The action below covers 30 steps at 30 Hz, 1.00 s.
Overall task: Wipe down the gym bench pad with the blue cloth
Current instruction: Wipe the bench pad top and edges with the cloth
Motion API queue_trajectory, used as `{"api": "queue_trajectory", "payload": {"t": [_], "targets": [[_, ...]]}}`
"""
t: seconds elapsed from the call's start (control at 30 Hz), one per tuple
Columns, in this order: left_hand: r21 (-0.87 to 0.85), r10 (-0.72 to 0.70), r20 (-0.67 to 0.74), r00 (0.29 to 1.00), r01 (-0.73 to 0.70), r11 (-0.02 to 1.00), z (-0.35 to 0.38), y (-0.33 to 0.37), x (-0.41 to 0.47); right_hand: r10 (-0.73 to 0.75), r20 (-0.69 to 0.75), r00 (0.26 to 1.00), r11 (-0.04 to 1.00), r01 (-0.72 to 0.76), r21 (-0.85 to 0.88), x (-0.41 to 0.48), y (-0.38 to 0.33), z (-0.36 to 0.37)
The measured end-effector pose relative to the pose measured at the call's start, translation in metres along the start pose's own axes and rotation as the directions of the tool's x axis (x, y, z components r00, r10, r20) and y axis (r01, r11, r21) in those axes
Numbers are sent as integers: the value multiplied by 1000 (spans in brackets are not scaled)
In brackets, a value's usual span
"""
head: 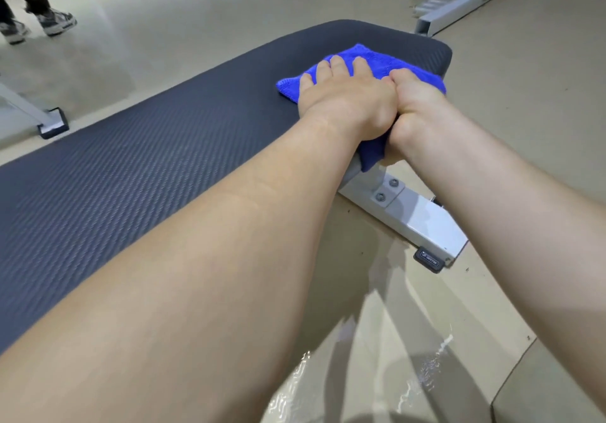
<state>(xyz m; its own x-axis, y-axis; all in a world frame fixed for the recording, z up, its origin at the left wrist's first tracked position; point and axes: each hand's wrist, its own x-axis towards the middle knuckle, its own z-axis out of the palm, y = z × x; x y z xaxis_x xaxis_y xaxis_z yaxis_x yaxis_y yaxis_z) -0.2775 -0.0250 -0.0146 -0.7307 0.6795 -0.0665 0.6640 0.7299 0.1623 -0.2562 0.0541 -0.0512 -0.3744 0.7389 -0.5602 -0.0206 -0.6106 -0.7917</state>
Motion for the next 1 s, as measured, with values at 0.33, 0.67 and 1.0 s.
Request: {"api": "queue_trajectory", "payload": {"t": [0.33, 0.67, 1.0], "targets": [[-96, -25, 6, 1000, 26, 995, -3, 9, -7, -200, 86, 976, 895, 218, -390, -5, -5, -25], [-56, -35, -1, 999, 35, 998, -2, -65, -82, 87, 112, 990, 888, -27, -459, -115, 68, -31], [-27, -208, -35, 978, 207, 978, -14, -180, -166, 45, 384, 922, 724, 235, -648, -189, 123, -62]]}}
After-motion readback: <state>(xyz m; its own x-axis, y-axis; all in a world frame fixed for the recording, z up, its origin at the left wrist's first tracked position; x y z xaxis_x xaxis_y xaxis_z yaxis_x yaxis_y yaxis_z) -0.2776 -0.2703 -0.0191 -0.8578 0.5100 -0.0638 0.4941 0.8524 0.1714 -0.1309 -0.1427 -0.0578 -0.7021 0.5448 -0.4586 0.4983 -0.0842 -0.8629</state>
